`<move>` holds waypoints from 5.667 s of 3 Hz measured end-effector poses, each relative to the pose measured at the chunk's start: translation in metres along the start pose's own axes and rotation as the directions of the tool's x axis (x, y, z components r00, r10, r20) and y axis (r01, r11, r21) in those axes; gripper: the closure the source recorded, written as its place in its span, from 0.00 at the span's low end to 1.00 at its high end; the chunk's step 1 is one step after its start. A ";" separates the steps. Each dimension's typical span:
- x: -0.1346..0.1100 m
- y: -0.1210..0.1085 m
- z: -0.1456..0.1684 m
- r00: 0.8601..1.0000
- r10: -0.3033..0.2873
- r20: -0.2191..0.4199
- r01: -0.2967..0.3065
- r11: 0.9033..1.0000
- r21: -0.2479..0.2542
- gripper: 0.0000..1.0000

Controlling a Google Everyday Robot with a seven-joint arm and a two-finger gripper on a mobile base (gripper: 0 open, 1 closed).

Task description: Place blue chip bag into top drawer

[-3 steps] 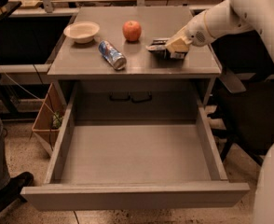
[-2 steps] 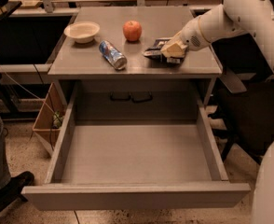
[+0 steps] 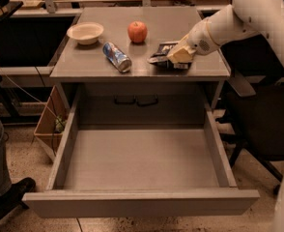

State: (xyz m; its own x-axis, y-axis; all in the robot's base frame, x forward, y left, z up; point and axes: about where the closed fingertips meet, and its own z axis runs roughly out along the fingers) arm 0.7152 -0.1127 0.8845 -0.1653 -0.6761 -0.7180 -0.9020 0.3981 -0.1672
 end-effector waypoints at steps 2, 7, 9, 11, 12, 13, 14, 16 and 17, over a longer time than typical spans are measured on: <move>0.016 0.085 -0.039 0.997 -0.057 -0.042 0.050 0.987 -0.152 1.00; 0.025 0.189 -0.034 0.998 -0.049 0.025 0.055 0.928 -0.370 1.00; 0.042 0.206 -0.002 0.999 -0.016 0.052 0.036 0.911 -0.411 1.00; 0.038 0.193 0.054 0.988 -0.015 0.154 0.078 0.909 -0.409 1.00; 0.061 0.199 0.066 0.987 -0.007 0.161 0.077 0.899 -0.430 0.76; 0.080 0.203 0.067 0.989 0.006 0.150 0.061 0.896 -0.439 0.90; 0.100 0.207 0.060 0.991 0.003 0.135 0.059 0.891 -0.451 0.86; 0.135 0.211 0.049 0.996 0.022 0.089 0.024 0.876 -0.481 0.32; 0.144 0.213 0.047 0.997 0.036 0.069 0.003 0.871 -0.492 0.09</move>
Offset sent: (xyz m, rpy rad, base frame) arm -0.1645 -0.0018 0.0007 -0.0186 0.1689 0.2278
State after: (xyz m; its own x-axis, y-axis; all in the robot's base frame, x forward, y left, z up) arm 0.5177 -0.0962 0.7140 -0.1692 -0.6168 -0.7687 -0.9821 0.0397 0.1843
